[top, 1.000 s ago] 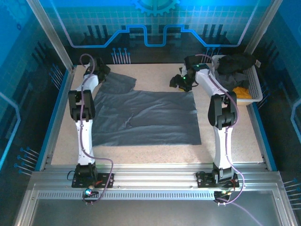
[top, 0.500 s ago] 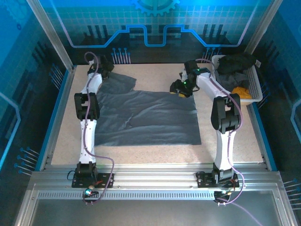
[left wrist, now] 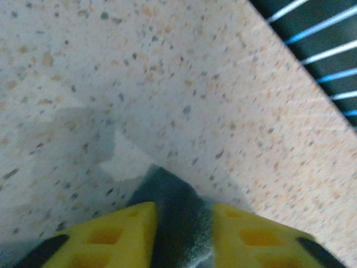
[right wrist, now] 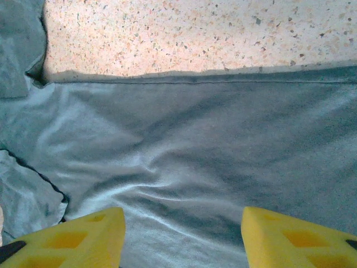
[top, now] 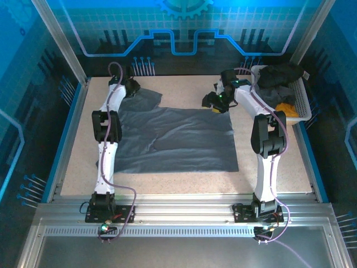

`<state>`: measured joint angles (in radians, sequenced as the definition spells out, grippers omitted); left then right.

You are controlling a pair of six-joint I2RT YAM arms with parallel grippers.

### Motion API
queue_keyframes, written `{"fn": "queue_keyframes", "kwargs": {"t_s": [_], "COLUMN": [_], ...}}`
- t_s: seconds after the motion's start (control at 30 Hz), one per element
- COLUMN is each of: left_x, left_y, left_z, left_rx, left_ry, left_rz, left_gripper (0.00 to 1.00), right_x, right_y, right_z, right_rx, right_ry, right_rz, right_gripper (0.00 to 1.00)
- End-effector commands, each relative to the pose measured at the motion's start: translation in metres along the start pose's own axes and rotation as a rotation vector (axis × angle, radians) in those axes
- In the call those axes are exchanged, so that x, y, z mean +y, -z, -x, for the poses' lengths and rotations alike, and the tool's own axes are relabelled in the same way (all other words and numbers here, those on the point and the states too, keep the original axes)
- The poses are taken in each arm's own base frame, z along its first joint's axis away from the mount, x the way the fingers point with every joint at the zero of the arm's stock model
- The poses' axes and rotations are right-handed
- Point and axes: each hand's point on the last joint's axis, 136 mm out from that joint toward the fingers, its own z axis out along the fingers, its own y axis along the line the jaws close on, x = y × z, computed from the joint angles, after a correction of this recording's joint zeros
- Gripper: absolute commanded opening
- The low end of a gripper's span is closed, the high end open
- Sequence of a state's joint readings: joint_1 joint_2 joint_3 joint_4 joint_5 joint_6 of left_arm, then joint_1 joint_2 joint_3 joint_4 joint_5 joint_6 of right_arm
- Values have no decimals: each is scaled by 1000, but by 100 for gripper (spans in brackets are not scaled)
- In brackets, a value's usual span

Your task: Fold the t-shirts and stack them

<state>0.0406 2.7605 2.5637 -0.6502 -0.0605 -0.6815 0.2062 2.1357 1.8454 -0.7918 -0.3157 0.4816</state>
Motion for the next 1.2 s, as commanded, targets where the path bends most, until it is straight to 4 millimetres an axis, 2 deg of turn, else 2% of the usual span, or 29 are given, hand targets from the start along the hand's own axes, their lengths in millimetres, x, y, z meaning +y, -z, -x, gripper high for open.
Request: {"fn": "queue_keyframes", "kwargs": {"t_s": [0.0, 0.1, 0.2, 0.3, 0.5, 0.53, 0.57, 0.77, 0.9, 1.0, 1.17], "left_x": [43, 44, 39, 21, -17, -20, -23, -33, -35, -35, -32], "left_y": [4, 8, 14, 28, 74, 82, 87, 112, 126, 127, 127], "left_z": [-57, -58, -50, -34, -7, -6, -7, -18, -21, -28, -33], "left_rx": [184, 185, 159, 98, -22, -33, -35, -10, 0, 35, 52], "left_ry": [-68, -98, -107, -125, -127, -111, -82, 12, 14, 12, 13], "left_rz": [212, 227, 221, 184, 117, 100, 85, -10, -39, -55, -53], "left_gripper": [24, 13, 0, 0, 0, 0, 0, 0, 0, 0, 0], "right_x": [-9, -23, -37, -54, -94, -98, -108, -132, -139, -131, -133], "right_y": [3, 6, 7, 5, -1, 2, -8, -19, -27, -35, -47], "right_z": [3, 10, 19, 28, 41, 45, 44, 43, 46, 52, 52], "right_rx": [-4, -13, -34, -65, -82, -92, -72, -38, -27, -14, 19], "right_ry": [-31, -40, -49, -65, -155, -163, -167, -146, -153, -122, -109], "right_rz": [-13, -100, -201, -286, -405, -408, -425, -501, -474, -425, -414], "right_gripper": [58, 58, 58, 56, 52, 51, 51, 49, 46, 43, 39]}}
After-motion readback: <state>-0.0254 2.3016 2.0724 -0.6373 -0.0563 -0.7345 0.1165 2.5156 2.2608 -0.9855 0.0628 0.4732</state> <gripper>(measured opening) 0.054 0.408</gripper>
